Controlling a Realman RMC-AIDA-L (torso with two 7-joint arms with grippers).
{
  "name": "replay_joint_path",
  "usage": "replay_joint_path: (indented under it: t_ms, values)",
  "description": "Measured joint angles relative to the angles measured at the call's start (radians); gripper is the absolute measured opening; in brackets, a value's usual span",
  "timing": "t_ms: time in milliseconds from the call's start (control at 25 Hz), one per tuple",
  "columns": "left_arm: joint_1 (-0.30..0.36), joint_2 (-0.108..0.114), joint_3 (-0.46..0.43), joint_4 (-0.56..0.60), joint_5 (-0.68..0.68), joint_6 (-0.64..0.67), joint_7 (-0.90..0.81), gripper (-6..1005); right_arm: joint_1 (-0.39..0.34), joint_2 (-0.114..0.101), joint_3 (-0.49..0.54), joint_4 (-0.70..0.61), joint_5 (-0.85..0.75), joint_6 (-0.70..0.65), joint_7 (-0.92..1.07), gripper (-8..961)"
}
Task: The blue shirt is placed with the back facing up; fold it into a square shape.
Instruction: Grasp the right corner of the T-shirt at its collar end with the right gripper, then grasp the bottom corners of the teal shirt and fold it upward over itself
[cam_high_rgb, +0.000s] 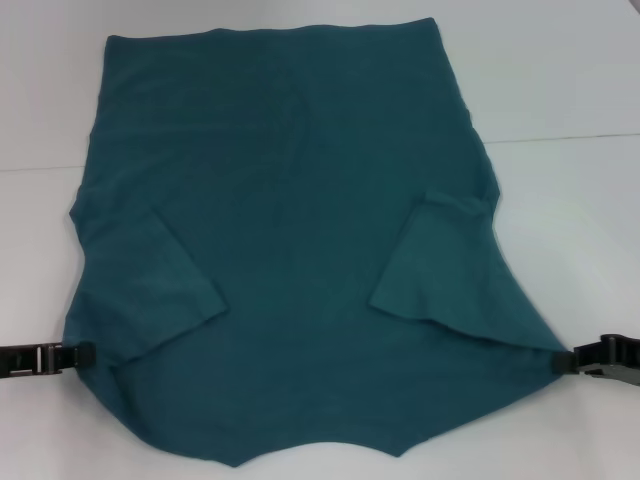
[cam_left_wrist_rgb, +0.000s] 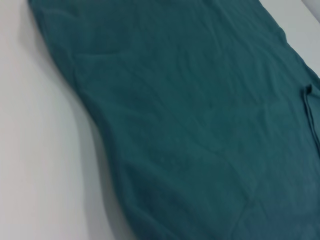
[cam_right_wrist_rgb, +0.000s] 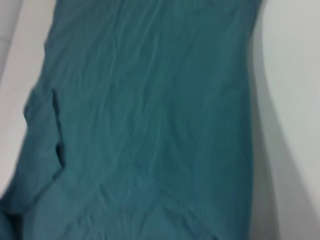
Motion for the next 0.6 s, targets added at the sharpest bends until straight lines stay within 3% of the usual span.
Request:
replay_joint_path:
  t_ms: [280,600]
  values:
    - [0.014,0.014,-0.038,0.005,0.009,0.059,-0.022,26,-0.089,0.013,0.053,0.011,0.117,-0.003,-0.140,32]
    - [0.072,0.006,-0.093,0.011,0.003,0.143,-0.004,24,-0.135,0.024,0.064,0.011,0.149,-0.059,-0.258,32]
